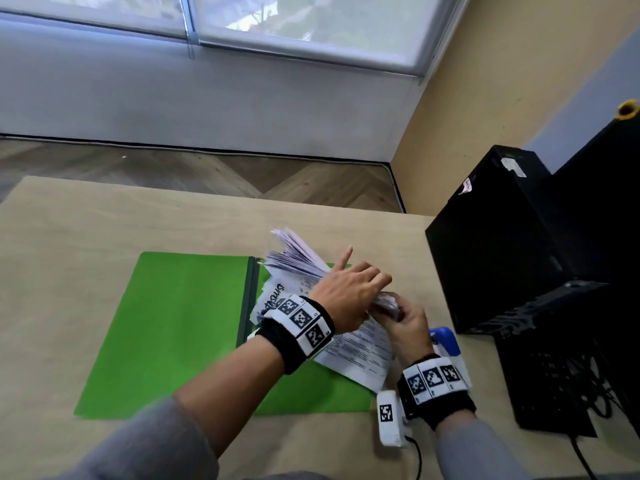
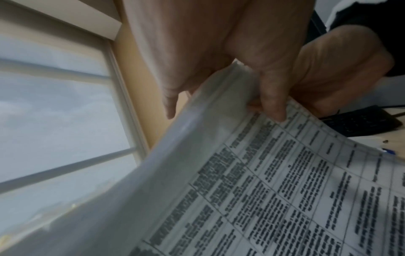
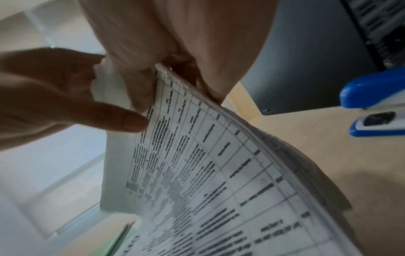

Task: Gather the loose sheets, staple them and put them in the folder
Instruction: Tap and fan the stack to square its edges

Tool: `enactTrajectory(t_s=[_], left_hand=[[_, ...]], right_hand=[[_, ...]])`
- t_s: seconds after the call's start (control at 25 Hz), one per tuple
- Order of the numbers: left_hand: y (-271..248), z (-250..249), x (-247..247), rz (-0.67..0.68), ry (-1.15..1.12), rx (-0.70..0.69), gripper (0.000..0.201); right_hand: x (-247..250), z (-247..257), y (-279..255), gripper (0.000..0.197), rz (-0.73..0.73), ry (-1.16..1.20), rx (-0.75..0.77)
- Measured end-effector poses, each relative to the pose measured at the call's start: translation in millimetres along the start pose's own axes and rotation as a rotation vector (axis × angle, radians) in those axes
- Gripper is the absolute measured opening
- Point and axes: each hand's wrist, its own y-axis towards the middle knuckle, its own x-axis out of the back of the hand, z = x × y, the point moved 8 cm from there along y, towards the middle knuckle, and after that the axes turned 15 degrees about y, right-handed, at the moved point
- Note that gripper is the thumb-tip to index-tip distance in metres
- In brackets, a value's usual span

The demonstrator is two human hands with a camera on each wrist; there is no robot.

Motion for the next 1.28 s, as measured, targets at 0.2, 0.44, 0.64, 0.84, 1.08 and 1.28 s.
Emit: enactTrajectory(t_s=[0.2, 0.44, 0.64, 0.84, 1.08, 1.28], left_hand=[[-51.8, 60.5, -8.4, -0.267, -0.306, 0.6, 0.085], [-176.3, 111.0, -113.4, 0.02, -1.086, 1.529, 0.112], [-106.5, 90.7, -70.8, -0.17, -1.92, 1.005, 0.057], [-95.7, 134.8, -28.8, -0.541, -2.063, 0.849, 0.035], [-117.5, 111.6, -107.0, -0.325, -2.065, 1.243, 0.047], [-136.0, 64.5, -147.9, 0.166, -1.999, 1.357, 0.065]], right_hand=[[19.0, 11.8, 10.1, 0.018, -0.27, 0.005, 0.143], [20.9, 55.4, 11.6, 0.017, -0.352, 0.356, 0.253], [2.5, 58.5, 13.5, 0.038, -0.18, 0.561, 0.111], [28.7, 20.9, 0.1, 0.065, -0.2, 0.389, -0.106], [13.6, 36.7, -12.4, 0.019, -0.215, 0.171, 0.051], [-31.0, 84.7, -15.5, 0.013, -0.133, -0.076, 0.338]])
